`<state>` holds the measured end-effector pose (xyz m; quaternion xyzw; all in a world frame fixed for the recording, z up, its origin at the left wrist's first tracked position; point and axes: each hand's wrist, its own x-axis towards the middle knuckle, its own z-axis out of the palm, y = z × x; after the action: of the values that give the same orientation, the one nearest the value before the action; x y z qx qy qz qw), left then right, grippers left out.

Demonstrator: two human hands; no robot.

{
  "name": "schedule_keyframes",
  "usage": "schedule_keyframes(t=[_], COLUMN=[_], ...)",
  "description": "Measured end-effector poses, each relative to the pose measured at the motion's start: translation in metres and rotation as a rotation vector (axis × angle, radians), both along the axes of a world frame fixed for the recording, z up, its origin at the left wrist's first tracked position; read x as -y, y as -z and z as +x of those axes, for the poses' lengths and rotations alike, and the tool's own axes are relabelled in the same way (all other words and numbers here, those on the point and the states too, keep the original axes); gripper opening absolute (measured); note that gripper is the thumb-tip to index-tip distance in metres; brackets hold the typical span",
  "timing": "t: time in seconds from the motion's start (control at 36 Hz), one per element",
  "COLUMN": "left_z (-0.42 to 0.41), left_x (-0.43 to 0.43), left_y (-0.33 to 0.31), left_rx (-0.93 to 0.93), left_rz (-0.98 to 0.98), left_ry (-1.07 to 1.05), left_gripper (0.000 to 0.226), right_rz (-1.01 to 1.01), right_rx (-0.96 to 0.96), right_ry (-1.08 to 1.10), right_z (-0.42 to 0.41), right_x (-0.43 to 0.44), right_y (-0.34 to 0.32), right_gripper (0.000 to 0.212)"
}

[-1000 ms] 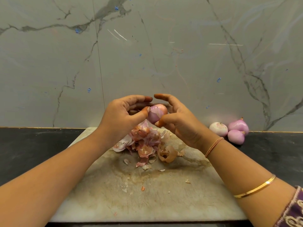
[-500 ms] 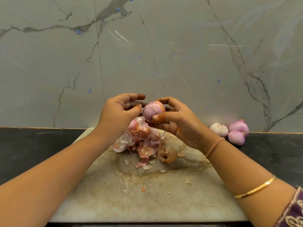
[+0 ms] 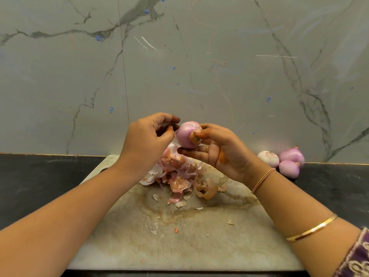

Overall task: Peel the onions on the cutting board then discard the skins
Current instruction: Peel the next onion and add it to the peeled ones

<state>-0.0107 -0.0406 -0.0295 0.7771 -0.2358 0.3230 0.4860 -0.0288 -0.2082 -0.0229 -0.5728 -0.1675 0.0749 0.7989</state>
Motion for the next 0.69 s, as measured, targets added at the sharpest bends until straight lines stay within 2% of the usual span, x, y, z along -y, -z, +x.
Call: schedule_keyframes(t=[0.11,0.22,0.33,0.39,0.44,0.5,0.61,0.69], left_z=[-0.003,-0.003,0.003,0.004,0.001,-0.003,-0.007,-0.005], left_x=[-0.001,-0.001,-0.009,-0.007,-0.001,0.003,0.005,0.004], left_y=[0.001,0.002,0.000,0.000,0.000,0.001,0.000,-0.001], left_rx=[0.128,0.183,-0.006,-0.121,-0.213,-0.239,-0.304,-0.371], left_rz=[0.119,0.178,0.048,-0.034,-0.063,-0.025,-0.021,-0.097], left_ry=[-0.045,-0.039,-0.056,-0.005,0.053,0.088,0.134,0.183], left_gripper=[0.023,0.026,0.032,0.029,0.023,0.013,0.034,0.026], right_rz=[-0.004,-0.028,0.034,0.040,0.009,-0.028,-0.024,-0.021], right_rx=[-0.017,-0.071,-0.079,-0.080,-0.089,-0.085,-0.034,0.013], right_ry=[-0.023,-0.002,0.054,0.078,0.097,0.095,0.059,0.058], right_z=[0.000,-0.001,-0.001,0.000,0.002,0.003,0.002,0.002], right_x=[0.002,0.002,0.006,0.006,0.005,0.003,0.000,-0.001], right_y=[0.000,-0.001,-0.005,-0.004,-0.001,0.001,0.001,0.002], right_gripper=[0.024,0.035,0.031,0.033,0.026,0.019,0.020,0.023])
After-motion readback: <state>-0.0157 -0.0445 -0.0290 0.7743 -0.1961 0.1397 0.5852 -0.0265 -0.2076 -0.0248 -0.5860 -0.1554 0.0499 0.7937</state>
